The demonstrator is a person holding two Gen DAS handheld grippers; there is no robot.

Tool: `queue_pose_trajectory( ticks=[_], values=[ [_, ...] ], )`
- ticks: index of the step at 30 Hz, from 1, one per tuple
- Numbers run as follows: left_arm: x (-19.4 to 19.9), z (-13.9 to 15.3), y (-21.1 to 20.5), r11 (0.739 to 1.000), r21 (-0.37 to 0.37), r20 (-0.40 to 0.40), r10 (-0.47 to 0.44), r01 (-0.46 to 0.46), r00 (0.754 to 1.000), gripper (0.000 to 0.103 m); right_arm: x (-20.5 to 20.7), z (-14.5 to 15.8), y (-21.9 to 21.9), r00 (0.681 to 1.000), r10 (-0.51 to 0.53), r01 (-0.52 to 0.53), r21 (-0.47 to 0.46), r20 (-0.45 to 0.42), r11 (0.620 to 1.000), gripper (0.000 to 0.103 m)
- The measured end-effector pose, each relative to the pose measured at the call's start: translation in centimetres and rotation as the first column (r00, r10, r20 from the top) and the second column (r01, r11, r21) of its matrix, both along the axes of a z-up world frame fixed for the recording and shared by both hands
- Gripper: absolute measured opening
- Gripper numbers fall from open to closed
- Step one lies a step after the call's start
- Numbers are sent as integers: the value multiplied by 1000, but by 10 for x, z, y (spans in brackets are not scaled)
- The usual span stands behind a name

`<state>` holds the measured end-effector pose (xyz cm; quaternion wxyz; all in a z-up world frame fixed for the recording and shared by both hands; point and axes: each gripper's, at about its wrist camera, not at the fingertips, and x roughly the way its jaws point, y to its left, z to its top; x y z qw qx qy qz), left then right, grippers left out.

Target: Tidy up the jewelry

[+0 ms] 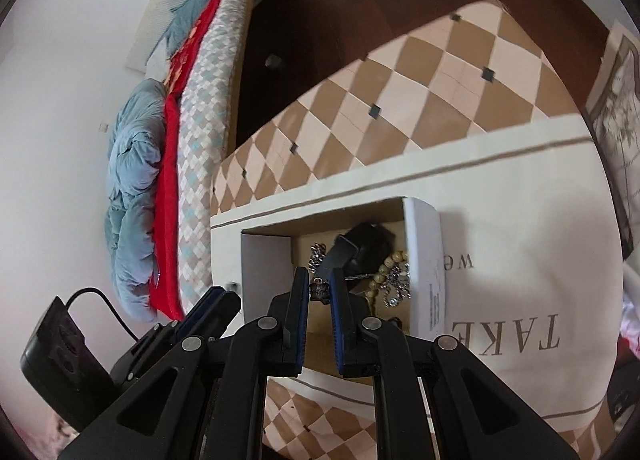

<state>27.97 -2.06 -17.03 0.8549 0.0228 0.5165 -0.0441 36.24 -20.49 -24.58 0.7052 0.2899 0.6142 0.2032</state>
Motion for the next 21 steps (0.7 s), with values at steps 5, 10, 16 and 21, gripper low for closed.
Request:
queue_pose_trajectory(
  ticks=[5, 10, 16, 21],
  values=[
    [-1, 2, -4, 1000, 10, 2, 1, -1, 1000, 35, 3, 1, -9, 999, -48, 48, 30, -20, 998, 62],
    [-3, 4, -3, 999, 39, 14, 14, -14, 1000, 95, 5, 7, -14, 997, -69, 70, 33, -19, 997, 62],
    [-8, 4, 10, 996, 75, 11, 53, -54, 999, 96, 0, 19, -25, 994, -102, 104, -62, 22, 993, 80],
    [-18, 8, 25, 988, 113, 45, 105, -110, 993, 98, -21, 43, -15, 987, -58, 115, -404, 149, 907, 102]
  ],
)
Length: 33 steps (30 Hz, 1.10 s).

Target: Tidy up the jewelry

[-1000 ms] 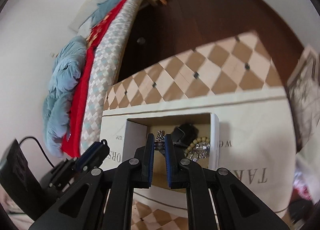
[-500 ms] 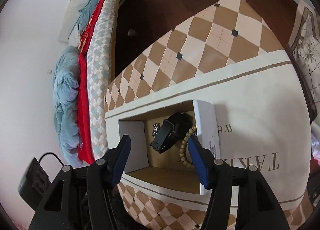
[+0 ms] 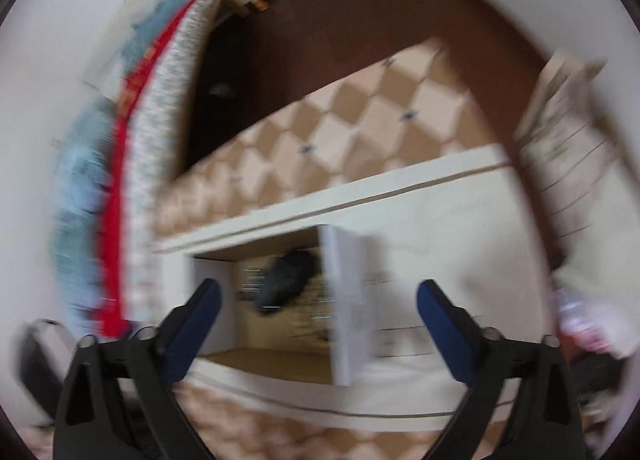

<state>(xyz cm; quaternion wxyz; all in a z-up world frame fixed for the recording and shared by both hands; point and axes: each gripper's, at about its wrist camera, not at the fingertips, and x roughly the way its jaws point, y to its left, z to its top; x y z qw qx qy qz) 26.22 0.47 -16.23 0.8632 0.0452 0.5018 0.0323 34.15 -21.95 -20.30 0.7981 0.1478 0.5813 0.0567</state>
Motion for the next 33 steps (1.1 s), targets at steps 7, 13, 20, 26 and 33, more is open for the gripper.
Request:
queue_pose_trajectory(
  ticks=[7, 13, 20, 26, 33],
  values=[
    [-18, 12, 22, 998, 8, 31, 67, -68, 997, 98, -45, 24, 19, 990, 44, 4, -338, 132, 941, 103],
    [-37, 26, 26, 997, 17, 51, 76, -77, 996, 98, -85, 40, 30, 984, 46, 18, -353, 173, 935, 103],
    [-71, 57, 26, 998, -22, 78, 66, -64, 995, 98, -136, 72, 30, 973, 22, 55, -321, 230, 946, 103],
    [-115, 101, 20, 998, -44, 139, 46, -41, 989, 98, -182, 120, 24, 947, 17, 94, -330, 320, 939, 103],
    [-161, 145, 17, 996, -82, 192, 41, -26, 980, 98, -242, 181, 18, 902, 31, 138, -354, 432, 925, 103]
  ],
)
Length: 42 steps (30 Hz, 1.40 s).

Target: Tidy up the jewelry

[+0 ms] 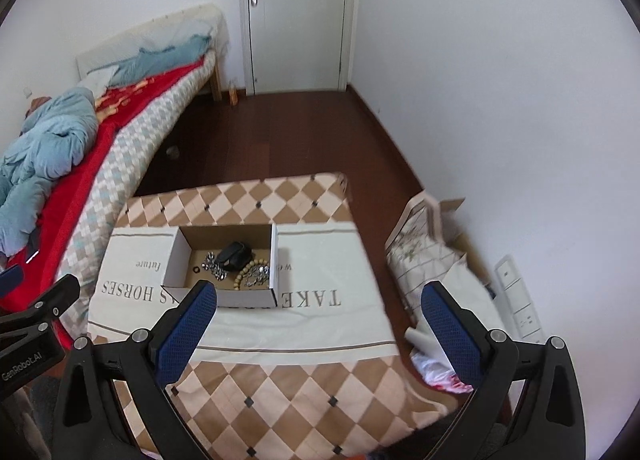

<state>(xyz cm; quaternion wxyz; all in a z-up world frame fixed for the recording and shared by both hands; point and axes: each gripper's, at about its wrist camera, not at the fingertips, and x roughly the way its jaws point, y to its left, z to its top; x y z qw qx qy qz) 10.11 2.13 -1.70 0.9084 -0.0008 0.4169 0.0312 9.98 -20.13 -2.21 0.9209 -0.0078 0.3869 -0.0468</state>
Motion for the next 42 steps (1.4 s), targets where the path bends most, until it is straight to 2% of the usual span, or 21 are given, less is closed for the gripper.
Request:
queue_pose_trajectory(
  ticks=[13, 19, 26, 33, 42],
  values=[
    [-55, 55, 0, 999, -43, 37, -21, 23, 999, 98, -73, 71, -5, 995, 12, -11, -10, 98, 1000, 103],
    [-74, 70, -1, 998, -59, 55, -25, 28, 998, 98, -93, 82, 4, 995, 49, -49, -2, 82, 999, 103],
    [-83, 73, 3, 998, -64, 51, -16, 19, 999, 98, -108, 89, 7, 995, 75, -75, -6, 60, 997, 103],
    [-69, 69, 2, 999, -37, 37, -9, 10, 999, 98, -91, 84, 8, 996, 81, -80, -17, 35, 997, 103],
    [-22, 53, -1, 999, -39, 0, 11, -11, 1000, 98, -36, 73, 13, 998, 55, -55, -29, 20, 998, 103]
  ],
)
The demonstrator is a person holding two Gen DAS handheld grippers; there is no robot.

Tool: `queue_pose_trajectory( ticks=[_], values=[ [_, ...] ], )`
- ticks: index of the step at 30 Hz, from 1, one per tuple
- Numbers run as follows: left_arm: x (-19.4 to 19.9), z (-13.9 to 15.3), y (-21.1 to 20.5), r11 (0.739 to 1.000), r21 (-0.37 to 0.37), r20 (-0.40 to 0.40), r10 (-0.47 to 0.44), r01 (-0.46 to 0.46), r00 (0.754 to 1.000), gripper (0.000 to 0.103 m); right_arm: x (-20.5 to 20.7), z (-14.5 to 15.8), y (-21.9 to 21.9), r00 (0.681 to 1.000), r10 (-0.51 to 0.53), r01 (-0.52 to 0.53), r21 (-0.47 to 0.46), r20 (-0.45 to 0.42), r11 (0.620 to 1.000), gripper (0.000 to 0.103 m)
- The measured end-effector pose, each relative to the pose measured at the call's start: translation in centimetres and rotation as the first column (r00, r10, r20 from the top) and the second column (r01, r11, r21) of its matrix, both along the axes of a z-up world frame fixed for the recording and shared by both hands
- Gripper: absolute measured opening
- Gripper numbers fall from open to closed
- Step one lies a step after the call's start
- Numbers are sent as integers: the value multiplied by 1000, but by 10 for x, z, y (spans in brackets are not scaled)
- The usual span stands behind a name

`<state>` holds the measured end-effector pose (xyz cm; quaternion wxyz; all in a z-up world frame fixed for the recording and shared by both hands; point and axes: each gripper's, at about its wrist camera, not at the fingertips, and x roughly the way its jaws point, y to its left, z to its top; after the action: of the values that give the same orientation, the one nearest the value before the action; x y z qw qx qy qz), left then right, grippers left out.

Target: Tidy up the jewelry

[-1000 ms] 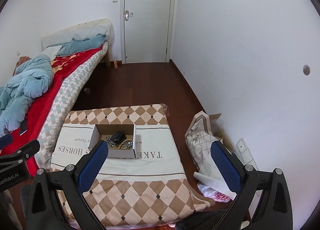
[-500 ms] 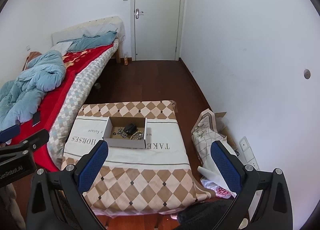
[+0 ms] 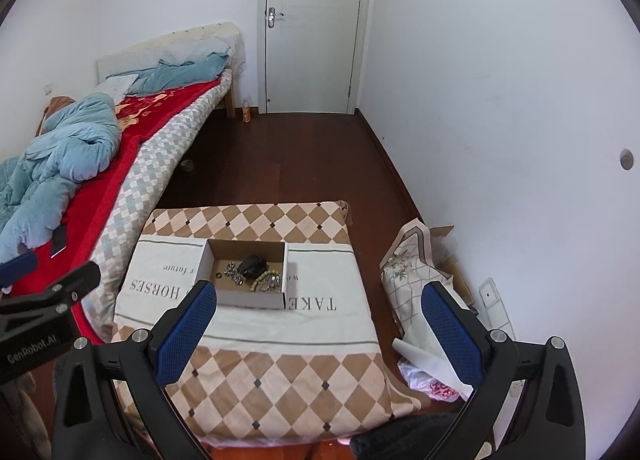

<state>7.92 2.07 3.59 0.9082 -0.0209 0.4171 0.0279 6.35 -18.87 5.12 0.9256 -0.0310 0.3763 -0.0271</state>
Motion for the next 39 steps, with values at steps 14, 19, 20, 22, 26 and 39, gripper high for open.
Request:
queue_pose_trajectory(
  ticks=[14, 19, 20, 22, 26, 39],
  values=[
    [48, -33, 4, 1000, 6, -92, 14, -14, 996, 98, 64, -35, 10, 997, -12, 12, -10, -79, 1000, 103],
    [53, -38, 7, 1000, 4, -103, 24, -24, 994, 98, 71, -44, 11, 995, -10, 10, -6, -96, 1000, 103],
    [53, -38, 7, 1000, 6, -103, 27, -27, 994, 98, 71, -45, 11, 995, -9, 9, -4, -97, 1000, 103],
    [53, -38, 8, 1000, 5, -103, 27, -27, 994, 98, 71, -45, 11, 995, -7, 7, -3, -97, 1000, 103],
    [53, -38, 8, 1000, 9, -96, 29, -29, 995, 98, 71, -44, 12, 995, -5, 5, 0, -96, 1000, 103],
    [52, -34, 7, 999, 29, -70, 36, -34, 997, 98, 71, -45, 14, 995, 20, -19, 13, -94, 1000, 103]
  ],
)
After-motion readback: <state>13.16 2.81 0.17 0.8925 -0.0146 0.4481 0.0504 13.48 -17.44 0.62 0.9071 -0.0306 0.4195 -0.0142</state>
